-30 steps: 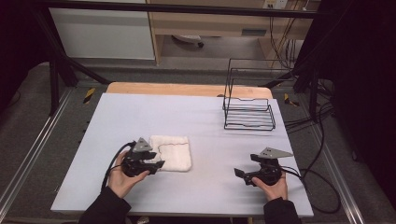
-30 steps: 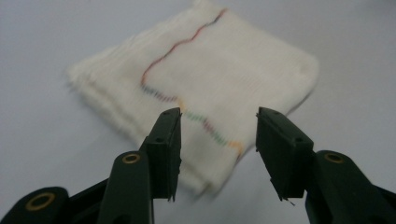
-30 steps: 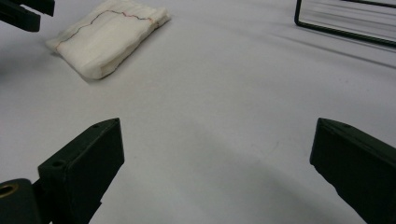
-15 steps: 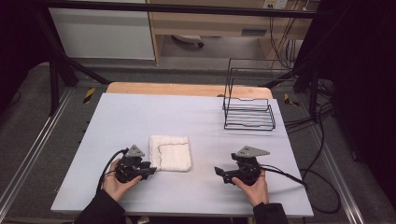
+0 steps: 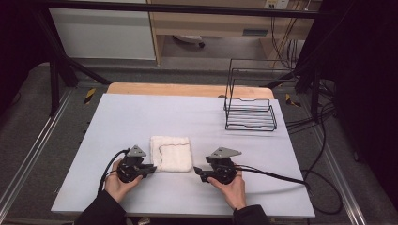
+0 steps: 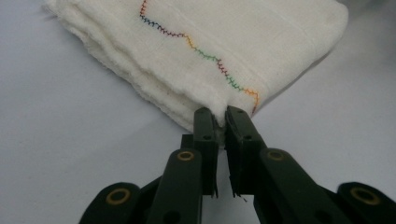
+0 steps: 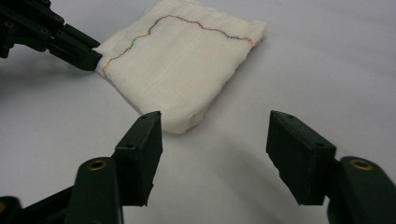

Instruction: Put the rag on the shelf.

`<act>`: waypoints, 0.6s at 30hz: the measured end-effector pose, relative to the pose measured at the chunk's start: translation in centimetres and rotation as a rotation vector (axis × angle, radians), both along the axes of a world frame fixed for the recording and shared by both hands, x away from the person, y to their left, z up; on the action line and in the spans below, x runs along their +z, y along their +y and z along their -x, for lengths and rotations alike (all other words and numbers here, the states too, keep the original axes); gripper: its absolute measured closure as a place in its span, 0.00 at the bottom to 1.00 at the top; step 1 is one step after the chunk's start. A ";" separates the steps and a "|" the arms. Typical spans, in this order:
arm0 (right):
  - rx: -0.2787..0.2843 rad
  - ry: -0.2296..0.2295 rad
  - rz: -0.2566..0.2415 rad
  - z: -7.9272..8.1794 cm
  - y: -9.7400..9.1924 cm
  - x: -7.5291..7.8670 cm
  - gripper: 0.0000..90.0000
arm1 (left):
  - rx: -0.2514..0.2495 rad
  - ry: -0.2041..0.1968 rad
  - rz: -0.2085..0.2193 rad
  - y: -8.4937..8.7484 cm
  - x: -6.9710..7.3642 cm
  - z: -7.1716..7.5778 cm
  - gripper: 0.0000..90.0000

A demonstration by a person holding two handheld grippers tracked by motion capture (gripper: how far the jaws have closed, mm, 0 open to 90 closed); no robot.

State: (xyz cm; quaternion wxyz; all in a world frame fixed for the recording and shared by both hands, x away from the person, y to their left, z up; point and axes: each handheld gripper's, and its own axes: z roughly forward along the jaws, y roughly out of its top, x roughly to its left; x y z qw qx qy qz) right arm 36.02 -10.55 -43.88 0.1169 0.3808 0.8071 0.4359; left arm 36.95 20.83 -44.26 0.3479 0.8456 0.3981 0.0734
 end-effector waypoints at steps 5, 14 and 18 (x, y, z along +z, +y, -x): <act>-0.014 0.040 0.002 -0.5 2.1 -0.5 0.52 | -0.006 -0.014 -0.008 0.0 0.0 0.1 0.93; -0.047 0.071 -0.029 -0.8 3.3 -1.3 0.73 | -0.005 -0.018 -0.007 0.0 0.1 0.2 0.94; -0.044 0.080 -0.038 -0.7 3.5 -1.7 0.89 | -0.013 -0.021 -0.004 0.1 0.3 0.4 0.94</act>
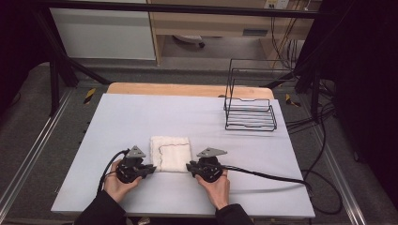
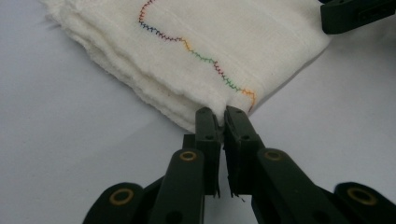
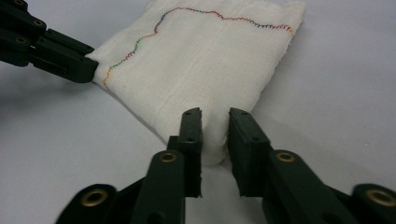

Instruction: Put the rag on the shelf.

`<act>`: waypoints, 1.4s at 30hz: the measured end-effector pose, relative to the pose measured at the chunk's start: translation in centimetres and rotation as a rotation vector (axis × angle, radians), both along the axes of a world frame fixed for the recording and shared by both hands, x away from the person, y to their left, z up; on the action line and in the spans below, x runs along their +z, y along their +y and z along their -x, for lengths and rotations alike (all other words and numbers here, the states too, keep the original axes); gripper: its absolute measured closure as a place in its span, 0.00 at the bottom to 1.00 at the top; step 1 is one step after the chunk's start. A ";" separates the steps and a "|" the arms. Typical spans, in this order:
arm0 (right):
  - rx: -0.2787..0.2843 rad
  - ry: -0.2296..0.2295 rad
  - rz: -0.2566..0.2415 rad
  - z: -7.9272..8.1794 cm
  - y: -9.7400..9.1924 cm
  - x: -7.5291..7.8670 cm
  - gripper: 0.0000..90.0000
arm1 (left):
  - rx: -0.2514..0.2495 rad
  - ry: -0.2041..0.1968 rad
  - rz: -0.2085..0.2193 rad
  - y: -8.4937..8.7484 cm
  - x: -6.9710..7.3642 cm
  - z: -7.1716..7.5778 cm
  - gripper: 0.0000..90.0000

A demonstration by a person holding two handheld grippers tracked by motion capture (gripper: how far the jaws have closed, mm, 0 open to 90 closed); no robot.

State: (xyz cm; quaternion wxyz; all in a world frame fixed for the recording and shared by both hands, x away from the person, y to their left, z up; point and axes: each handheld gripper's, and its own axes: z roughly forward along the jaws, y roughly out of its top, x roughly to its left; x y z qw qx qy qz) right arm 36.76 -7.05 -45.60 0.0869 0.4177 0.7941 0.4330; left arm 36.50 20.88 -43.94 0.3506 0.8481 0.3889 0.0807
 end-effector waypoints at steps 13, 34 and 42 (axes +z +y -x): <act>0.039 0.043 0.060 0.3 -3.1 2.8 0.97 | -0.119 0.024 0.085 -2.4 1.1 2.8 0.84; -0.016 -0.048 0.190 -3.0 -7.8 1.8 0.96 | -0.006 -0.070 0.096 -0.4 2.3 1.0 0.30; -0.040 -0.072 0.154 -2.9 -8.5 1.8 0.87 | -0.003 -0.054 0.113 -0.7 2.3 0.0 0.12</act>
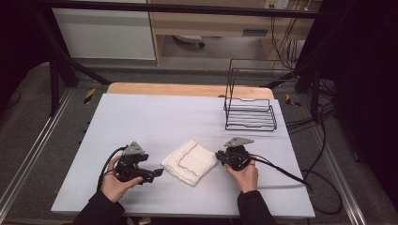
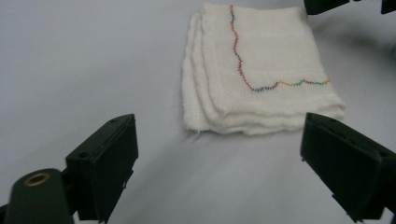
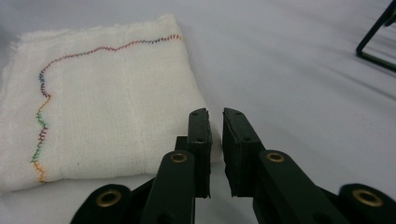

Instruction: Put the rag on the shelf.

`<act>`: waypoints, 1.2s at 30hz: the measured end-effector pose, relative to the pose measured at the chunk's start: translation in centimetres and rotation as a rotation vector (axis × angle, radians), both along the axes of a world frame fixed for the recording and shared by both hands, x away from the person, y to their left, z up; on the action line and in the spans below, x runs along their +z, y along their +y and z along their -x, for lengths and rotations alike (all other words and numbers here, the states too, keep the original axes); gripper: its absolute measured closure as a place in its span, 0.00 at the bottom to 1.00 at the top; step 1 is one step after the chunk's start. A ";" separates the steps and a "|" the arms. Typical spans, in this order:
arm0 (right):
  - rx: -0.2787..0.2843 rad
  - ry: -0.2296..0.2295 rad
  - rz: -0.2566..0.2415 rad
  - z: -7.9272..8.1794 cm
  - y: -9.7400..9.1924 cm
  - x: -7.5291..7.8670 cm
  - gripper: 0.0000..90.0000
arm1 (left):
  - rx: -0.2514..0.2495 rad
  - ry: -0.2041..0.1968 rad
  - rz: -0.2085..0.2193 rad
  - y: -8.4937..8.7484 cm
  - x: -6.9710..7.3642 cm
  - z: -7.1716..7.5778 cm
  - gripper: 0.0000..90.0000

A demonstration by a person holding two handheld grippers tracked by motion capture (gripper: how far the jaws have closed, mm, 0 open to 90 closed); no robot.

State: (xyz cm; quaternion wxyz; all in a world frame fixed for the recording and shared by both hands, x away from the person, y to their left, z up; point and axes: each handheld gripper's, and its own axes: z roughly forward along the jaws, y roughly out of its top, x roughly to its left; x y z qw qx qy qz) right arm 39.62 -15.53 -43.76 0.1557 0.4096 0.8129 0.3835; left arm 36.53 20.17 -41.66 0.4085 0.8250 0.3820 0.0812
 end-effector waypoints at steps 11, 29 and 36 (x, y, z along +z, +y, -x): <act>-0.038 -0.027 -0.075 2.3 -3.9 0.7 0.29 | 0.021 -0.023 -0.020 -2.4 1.7 -2.8 0.10; -0.041 0.017 -0.128 3.6 -6.3 -0.3 0.06 | -0.005 -0.002 -0.063 -9.2 -0.3 -8.7 0.40; -0.043 0.021 -0.129 3.6 -6.3 -0.3 0.05 | 0.008 0.023 -0.110 -10.7 -1.7 -10.4 0.51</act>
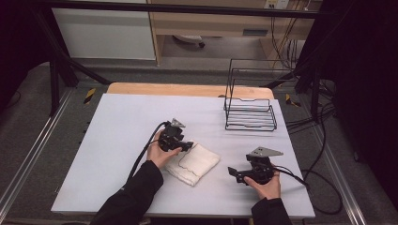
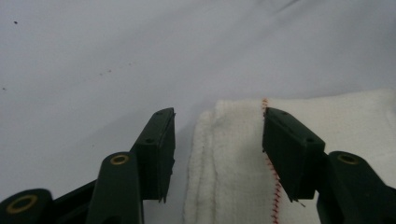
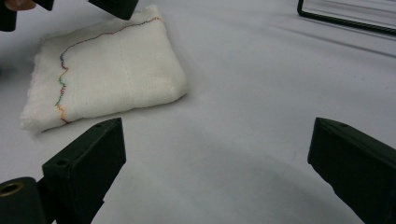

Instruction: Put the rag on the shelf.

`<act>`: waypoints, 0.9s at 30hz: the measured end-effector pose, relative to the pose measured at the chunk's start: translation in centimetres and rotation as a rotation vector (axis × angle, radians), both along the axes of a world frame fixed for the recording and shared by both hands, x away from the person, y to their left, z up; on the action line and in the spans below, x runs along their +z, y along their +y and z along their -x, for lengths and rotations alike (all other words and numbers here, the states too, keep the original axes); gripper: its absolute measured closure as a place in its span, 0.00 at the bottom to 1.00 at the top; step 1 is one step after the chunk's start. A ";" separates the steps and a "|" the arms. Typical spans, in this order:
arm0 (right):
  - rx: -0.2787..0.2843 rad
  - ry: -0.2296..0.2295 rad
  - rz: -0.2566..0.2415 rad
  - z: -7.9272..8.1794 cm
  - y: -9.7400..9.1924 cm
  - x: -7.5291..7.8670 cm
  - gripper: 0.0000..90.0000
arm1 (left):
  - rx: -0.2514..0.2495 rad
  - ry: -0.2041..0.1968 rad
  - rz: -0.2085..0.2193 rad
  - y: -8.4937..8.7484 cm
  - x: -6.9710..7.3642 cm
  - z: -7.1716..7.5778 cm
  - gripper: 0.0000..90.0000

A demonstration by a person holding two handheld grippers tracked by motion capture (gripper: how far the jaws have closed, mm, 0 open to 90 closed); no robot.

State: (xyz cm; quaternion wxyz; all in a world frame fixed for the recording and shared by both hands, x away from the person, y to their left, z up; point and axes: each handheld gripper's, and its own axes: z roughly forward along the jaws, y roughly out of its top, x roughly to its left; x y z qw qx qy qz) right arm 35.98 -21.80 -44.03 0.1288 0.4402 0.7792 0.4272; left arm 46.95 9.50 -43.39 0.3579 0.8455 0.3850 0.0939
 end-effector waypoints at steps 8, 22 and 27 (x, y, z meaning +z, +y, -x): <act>0.005 0.005 -0.007 0.0 0.1 -0.1 0.05 | -0.007 0.050 0.031 0.0 -1.0 -0.9 0.62; 0.002 0.009 -0.034 -0.3 0.5 -0.1 0.06 | -0.028 0.048 0.004 -0.7 -0.7 -0.2 0.84; -0.010 0.005 -0.033 -0.7 1.1 0.1 0.05 | -0.034 0.042 0.001 -0.8 -0.8 -0.2 0.87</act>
